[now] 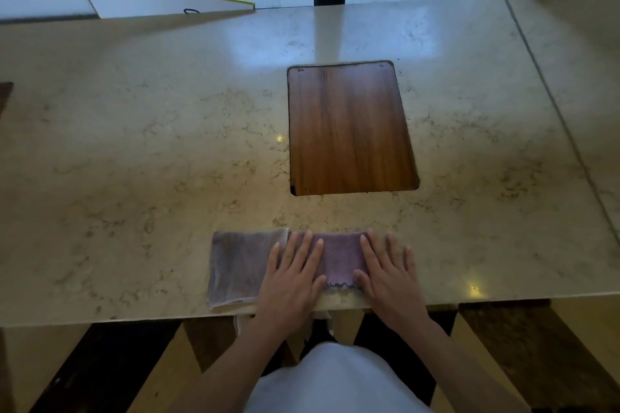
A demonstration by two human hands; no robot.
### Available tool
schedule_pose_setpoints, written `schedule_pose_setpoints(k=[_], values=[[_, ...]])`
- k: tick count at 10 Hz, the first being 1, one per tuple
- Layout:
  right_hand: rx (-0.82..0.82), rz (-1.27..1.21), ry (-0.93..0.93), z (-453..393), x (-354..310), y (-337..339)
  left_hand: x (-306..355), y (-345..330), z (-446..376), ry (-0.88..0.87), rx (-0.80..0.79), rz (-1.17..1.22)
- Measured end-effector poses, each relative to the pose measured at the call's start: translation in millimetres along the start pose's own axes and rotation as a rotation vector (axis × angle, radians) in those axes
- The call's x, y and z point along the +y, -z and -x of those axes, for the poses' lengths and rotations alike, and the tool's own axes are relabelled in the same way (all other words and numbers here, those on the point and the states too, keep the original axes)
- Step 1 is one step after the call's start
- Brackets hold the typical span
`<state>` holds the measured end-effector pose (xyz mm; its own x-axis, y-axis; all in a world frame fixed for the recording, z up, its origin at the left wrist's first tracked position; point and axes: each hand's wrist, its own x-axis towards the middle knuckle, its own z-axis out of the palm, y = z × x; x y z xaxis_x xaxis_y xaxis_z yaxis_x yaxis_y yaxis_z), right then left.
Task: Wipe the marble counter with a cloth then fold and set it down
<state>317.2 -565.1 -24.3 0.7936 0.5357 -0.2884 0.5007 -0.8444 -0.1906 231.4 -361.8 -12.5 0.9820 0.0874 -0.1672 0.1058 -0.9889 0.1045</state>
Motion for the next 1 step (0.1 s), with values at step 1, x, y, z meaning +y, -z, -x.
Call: schedule_pose_setpoints(k=[1], values=[[0.074,-0.177,-0.117,-3.0,-18.0,14.9,-1.9,13.0,15.8,0.007,0.047,0.051]])
